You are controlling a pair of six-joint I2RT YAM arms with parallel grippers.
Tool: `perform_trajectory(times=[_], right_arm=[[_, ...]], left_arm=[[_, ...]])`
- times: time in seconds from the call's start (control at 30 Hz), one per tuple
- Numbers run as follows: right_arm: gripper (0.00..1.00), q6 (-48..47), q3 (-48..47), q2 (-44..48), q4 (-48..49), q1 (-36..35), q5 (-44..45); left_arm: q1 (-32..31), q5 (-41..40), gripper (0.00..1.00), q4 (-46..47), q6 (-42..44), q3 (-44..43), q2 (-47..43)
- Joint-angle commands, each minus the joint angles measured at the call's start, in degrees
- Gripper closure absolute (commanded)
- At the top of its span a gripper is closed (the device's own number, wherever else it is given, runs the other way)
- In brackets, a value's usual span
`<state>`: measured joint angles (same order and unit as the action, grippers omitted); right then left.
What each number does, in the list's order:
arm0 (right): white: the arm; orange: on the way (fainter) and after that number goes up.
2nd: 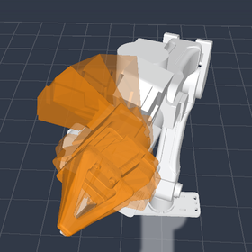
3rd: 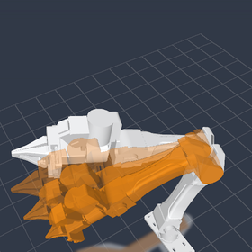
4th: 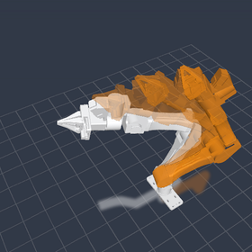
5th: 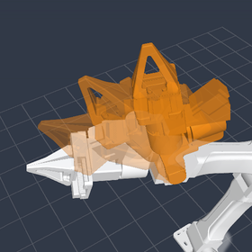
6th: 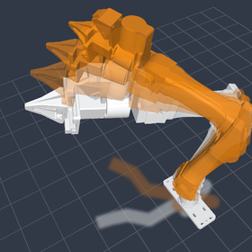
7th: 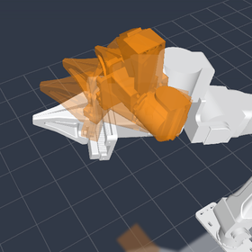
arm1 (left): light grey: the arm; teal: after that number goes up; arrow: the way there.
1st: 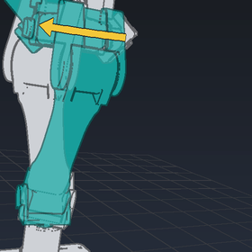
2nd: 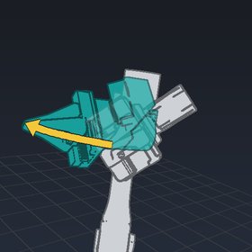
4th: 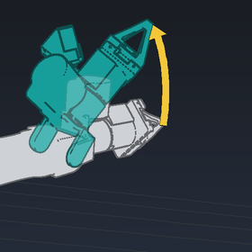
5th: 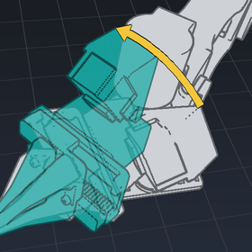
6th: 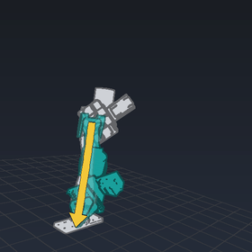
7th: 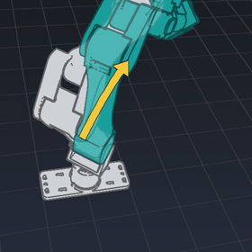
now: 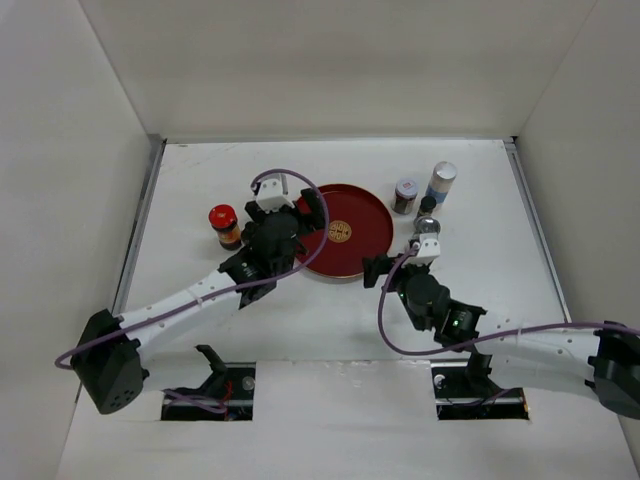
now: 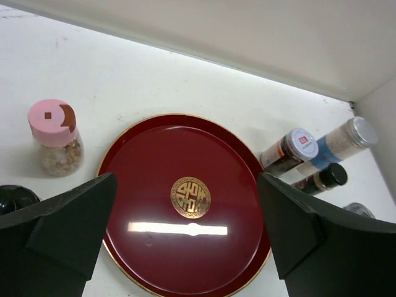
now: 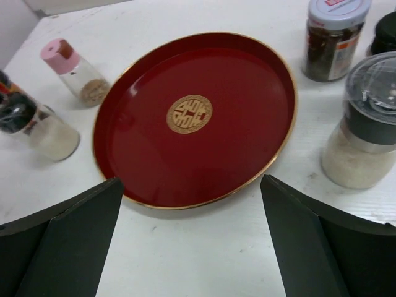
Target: Organize the condiment bottles
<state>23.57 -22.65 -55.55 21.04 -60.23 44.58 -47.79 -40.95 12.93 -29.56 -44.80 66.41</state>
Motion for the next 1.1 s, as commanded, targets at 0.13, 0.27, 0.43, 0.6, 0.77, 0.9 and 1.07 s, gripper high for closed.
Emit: perform_trajectory(times=[0.13, 0.27, 0.43, 0.6, 0.77, 0.9, 1.07], right_arm=[[0.0, 3.0, -2.7, -0.3, 1.9, -3.9, -1.8], [0.0, 3.2, -4.0, -2.4, 2.1, -3.9, -3.0], [0.69, 2.5, -9.8, -0.5, -3.0, -0.6, -3.4], [0.95, 6.0, -25.1, -1.3, -27.3, 2.3, -1.9], [0.94, 9.3, -33.0, -3.8, -40.5, 8.1, -0.7], [0.77, 9.3, -35.6, -4.1, -47.4, 13.9, -1.9], [0.21, 6.7, -35.6, -5.2, -52.7, 21.5, -6.6]], left_arm=[[1.7, -1.8, 0.0, -6.1, 0.5, -8.9, 5.4], [1.1, -2.4, 0.0, -5.1, 1.3, -3.8, 1.2], [2.2, -1.7, 0.0, -6.0, 2.1, 2.0, -8.2], [3.9, 1.6, 0.0, -5.3, 2.1, 4.7, -11.6], [3.1, 4.1, 0.09, -2.0, 0.6, 8.8, -14.6], [0.3, 4.7, 0.64, -0.1, -0.1, 11.5, -15.7], [1.3, 5.9, 0.66, 5.0, 0.3, 14.1, -15.8]])
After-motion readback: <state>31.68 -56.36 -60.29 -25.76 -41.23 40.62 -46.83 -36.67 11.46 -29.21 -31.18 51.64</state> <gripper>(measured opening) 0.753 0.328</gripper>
